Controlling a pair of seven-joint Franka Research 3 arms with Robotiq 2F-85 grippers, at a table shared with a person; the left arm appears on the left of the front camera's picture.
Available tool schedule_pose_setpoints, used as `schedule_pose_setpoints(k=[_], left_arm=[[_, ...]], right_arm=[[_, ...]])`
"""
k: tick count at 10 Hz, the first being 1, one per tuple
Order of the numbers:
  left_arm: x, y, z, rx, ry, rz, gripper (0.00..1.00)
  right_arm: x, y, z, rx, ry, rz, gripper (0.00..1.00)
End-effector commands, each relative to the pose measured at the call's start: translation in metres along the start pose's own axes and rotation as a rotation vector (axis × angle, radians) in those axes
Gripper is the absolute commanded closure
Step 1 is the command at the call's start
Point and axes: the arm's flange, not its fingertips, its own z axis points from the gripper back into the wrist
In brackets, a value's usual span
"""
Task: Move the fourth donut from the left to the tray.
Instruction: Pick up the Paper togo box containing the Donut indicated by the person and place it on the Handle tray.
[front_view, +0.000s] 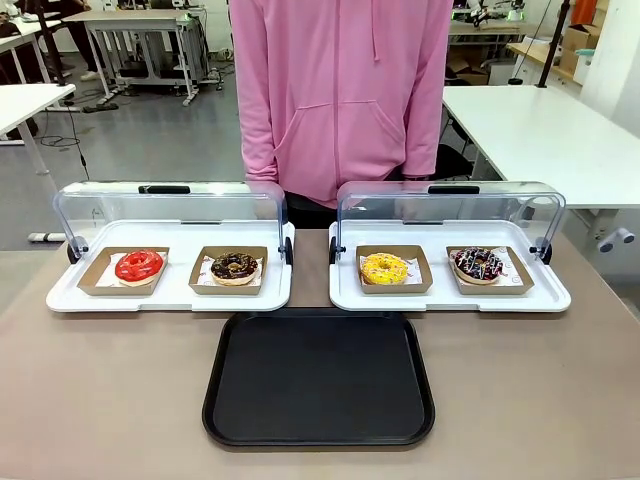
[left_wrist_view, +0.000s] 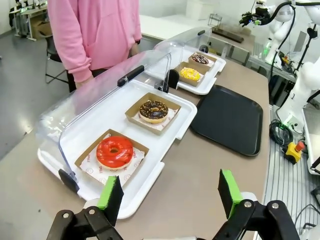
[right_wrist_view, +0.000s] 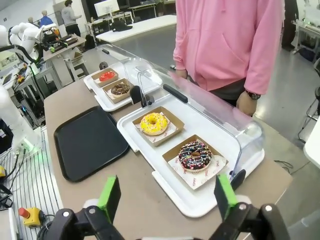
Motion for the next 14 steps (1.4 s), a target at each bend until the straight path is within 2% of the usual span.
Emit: schedule_pose_setpoints(k=[1,14], left_arm=[[0.0008,0.0006,0.0009,-0.010,-0.018,-0.022,0.00],[0.0008,0.0006,0.0009,-0.010,-0.018,-0.022,0.00]], right_arm=[[0.0025,-0.0019,0.0005,0.000,-0.028,0.032,0.00],[0.0025,-0.0019,0.0005,0.000,-0.028,0.032,0.00]])
